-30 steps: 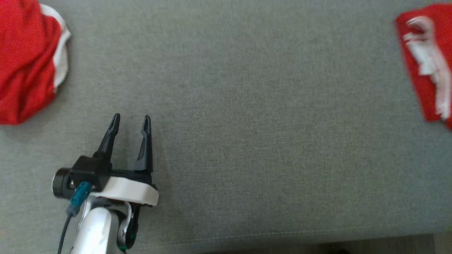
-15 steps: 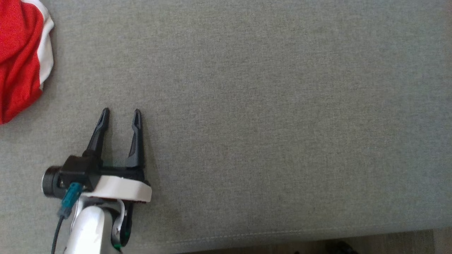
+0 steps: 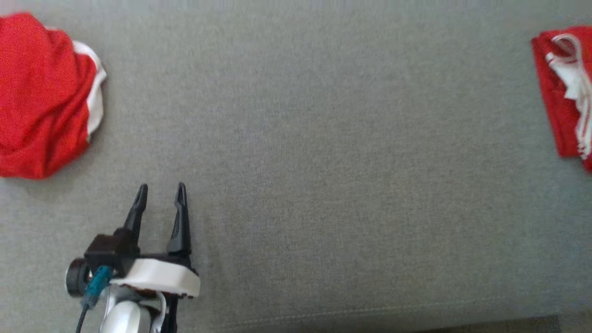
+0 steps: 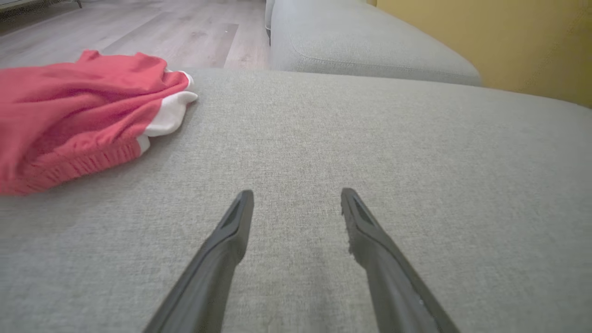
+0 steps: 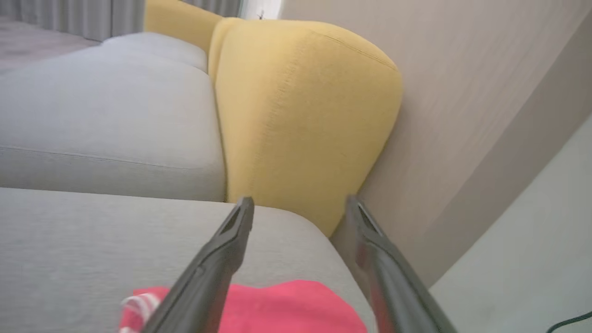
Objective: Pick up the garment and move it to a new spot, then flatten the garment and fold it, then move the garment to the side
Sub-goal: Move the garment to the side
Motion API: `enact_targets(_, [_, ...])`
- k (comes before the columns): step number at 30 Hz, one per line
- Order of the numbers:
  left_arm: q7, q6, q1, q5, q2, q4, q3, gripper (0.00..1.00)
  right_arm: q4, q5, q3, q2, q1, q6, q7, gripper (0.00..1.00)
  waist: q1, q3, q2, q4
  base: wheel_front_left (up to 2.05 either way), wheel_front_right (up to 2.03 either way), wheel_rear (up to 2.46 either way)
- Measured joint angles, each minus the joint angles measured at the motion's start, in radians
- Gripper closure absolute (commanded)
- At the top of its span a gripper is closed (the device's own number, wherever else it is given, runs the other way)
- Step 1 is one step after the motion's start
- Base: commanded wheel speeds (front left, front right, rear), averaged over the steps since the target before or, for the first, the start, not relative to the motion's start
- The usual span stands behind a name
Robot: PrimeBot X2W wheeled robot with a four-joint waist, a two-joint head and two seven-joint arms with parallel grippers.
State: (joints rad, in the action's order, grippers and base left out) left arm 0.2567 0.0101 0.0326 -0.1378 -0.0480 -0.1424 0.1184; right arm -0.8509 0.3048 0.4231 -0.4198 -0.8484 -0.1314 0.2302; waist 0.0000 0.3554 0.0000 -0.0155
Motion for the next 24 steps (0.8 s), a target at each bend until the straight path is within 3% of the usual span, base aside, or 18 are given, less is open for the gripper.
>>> enact_targets(11, [0.000, 0.028, -0.080, -0.063, 0.000, -0.023, 0.013, 0.00, 0.453, -0.162, -0.139, 0.313, 0.515, 0.000, 0.014, 0.00, -0.0001, -0.201, 0.0000, 0.006, 0.00, 0.00, 0.00])
enact_targets(18, [0.000, 0.026, -0.137, -0.067, -0.001, -0.060, -0.002, 0.00, 0.575, -0.230, -0.224, 0.373, 0.813, 0.000, 0.012, 0.00, -0.0001, -0.301, 0.0000, 0.024, 0.00, 0.00, 0.00])
enact_targets(24, [0.000, 0.024, -0.158, -0.067, -0.001, -0.087, -0.007, 0.00, 0.554, -0.319, -0.338, 0.377, 0.900, 0.000, 0.018, 0.00, -0.0001, -0.346, 0.0000, 0.032, 0.00, 0.00, 0.00])
